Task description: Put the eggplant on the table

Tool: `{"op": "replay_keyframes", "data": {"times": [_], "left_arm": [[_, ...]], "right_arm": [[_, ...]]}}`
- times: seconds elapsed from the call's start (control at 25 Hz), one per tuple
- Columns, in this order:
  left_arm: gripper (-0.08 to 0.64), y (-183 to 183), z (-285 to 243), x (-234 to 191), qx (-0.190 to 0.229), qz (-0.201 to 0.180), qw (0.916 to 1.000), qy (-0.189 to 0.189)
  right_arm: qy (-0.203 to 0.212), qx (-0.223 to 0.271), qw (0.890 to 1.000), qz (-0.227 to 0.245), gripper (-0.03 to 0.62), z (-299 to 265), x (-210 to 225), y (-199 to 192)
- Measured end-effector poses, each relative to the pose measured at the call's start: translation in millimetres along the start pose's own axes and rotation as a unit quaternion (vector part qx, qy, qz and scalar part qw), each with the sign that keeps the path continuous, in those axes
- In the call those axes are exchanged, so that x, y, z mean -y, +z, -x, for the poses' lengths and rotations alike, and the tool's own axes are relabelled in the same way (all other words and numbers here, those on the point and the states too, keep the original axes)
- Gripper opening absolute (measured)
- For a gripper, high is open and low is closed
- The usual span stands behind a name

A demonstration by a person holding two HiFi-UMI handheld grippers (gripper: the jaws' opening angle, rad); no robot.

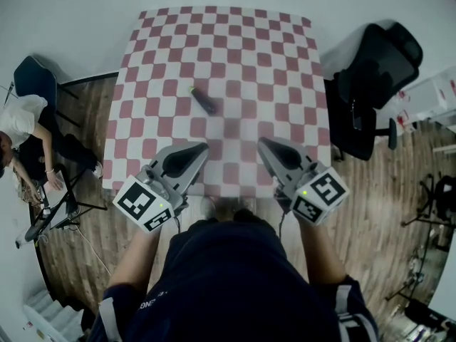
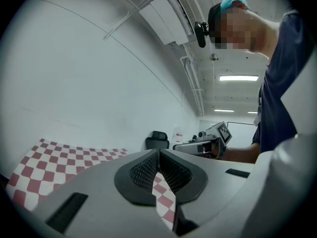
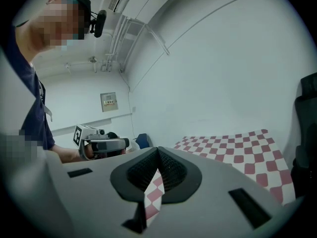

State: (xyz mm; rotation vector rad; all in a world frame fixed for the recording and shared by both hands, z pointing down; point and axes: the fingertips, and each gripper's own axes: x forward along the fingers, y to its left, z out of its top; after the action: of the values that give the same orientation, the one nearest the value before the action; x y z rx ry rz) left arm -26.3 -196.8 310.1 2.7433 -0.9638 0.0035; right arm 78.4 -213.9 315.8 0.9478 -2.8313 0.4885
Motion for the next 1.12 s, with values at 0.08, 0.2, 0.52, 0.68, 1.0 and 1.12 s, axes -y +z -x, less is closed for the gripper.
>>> {"op": "replay_keyframes", "data": {"times": [0.08, 0.2, 0.52, 0.68, 1.0, 1.12], "left_arm": [[0.034, 0.0, -1.8, 1.4, -0.001, 0.000, 1.0000, -0.003], [0.034, -0.2, -4.0, 3.6, -0.001, 0.001, 1.0000, -0.006], [0.034, -5.0, -6.8, 3.1, -0.003, 0.006, 1.0000, -0.004], [0.034, -6.0, -8.7, 2.7, -0.003, 0.008, 1.0000, -0.004], [0.034, -9.0, -12.8, -1.3, -0.005, 0.012, 0.9999, -0.004], [0.034, -10.9, -13.8, -2.4, -0.006, 0.014, 0.9999, -0.002]], "right_arm": [[-0.003, -0.001, 1.000, -0.002, 0.018, 2.4, -0.1, -0.6], [-0.004, -0.002, 1.000, -0.004, 0.018, 4.7, 0.2, -2.0], [-0.005, -0.014, 1.000, -0.007, 0.017, 1.8, 4.1, -9.6], [-0.006, -0.022, 1.000, -0.010, 0.017, 0.2, 8.1, -14.3], [-0.010, -0.040, 0.999, -0.009, 0.017, -5.6, 15.5, -22.2], [-0.010, -0.044, 0.999, -0.012, 0.017, -6.7, 18.4, -24.6]]}}
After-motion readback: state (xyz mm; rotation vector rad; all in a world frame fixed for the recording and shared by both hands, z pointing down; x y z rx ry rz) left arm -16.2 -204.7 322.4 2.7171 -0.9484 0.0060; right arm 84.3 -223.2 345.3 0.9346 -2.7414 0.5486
